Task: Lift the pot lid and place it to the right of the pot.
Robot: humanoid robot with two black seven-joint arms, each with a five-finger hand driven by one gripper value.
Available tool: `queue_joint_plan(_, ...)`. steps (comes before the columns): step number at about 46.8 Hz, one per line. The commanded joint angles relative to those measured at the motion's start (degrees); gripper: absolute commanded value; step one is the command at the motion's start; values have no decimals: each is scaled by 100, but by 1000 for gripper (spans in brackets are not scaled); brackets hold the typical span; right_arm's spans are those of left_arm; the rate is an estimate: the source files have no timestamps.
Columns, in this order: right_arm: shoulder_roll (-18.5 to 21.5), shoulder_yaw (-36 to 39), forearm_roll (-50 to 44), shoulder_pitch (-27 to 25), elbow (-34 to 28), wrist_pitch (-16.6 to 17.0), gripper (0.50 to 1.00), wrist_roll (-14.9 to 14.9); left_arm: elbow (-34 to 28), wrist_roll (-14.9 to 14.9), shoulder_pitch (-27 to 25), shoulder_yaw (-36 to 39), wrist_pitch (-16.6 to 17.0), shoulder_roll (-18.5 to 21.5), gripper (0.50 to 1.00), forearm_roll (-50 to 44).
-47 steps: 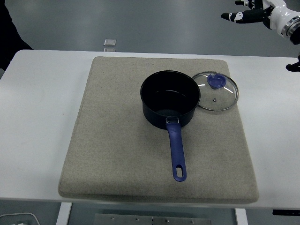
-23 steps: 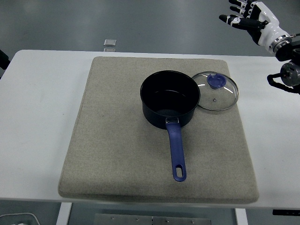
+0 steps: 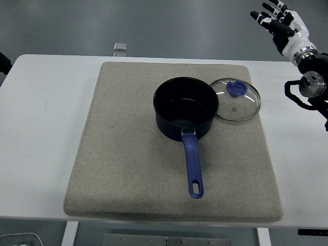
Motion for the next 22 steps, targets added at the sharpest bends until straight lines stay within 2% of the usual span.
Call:
queue_joint_plan(1,36,7,319,-67,8,-86,911,0,0,0,1,0,0,0,1000,6)
queue_joint_plan(22,151,95,486,-216,26,-192,911,18,0,0,1,0,0,0,1000,6)
